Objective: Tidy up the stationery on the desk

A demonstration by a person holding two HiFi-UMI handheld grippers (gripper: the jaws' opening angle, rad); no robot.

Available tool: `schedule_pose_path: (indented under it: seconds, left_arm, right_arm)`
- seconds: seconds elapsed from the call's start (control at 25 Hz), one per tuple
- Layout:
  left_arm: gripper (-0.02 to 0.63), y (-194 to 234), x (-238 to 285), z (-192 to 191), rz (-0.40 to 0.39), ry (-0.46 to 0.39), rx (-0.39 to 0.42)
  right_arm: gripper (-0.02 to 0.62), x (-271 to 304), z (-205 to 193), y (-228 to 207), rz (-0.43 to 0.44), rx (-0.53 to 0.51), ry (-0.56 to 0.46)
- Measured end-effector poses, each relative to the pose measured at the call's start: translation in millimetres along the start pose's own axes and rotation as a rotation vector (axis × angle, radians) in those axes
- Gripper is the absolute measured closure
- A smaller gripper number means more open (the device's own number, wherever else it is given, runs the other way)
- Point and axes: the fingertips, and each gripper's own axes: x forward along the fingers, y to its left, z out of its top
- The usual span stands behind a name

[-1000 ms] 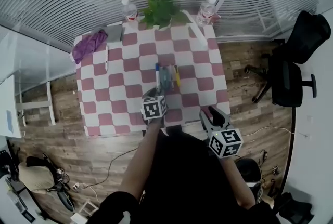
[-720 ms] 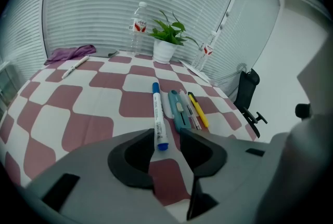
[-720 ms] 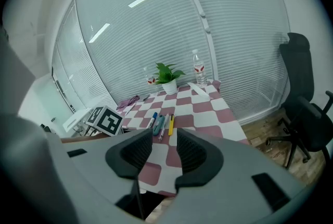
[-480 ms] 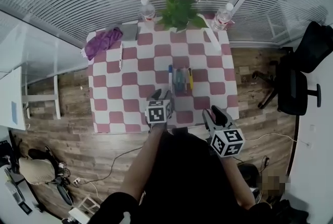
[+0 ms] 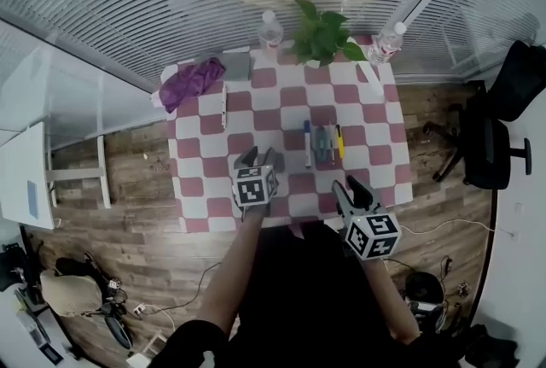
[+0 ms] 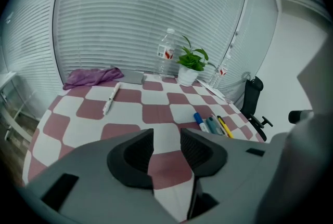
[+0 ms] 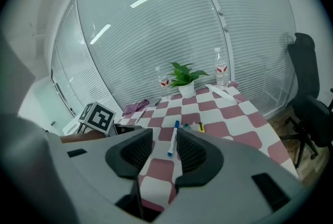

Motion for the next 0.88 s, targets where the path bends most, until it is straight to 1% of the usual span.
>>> schedule_pose_path:
  seconds: [0.24,0.48,0.64,0.8,0.88]
  left_arm:
    - [0.436,79.9,13.5,19.1,0.070,0.005,0.004]
    - [0.437,142.0,40.3,45.3,0.116,-0.003,-0.014]
    - [0.437,162.5,59.2,53.8,0.124,0.009,-0.008]
    - [0.437,164.5,70.2,52.4,0.107,0.034,0.007]
    - [0.440,164.9,73.8,52.1,0.113,0.045,0.025]
  right_arm:
    - [0.434,23.8,-8.6,36.7,-0.040,0.005,0.032]
    - [0.434,34.9,-22.9,49.0,-0.127,0.035,0.067]
    - [0.434,38.9,-31.1,56.3,-0.168,0.052,0.085]
    - [0.434,36.4,-33.4,55.7,-0.202,0.067,0.093]
    - [0.434,36.2,-31.9,54.1,-0.218,0.075,0.091]
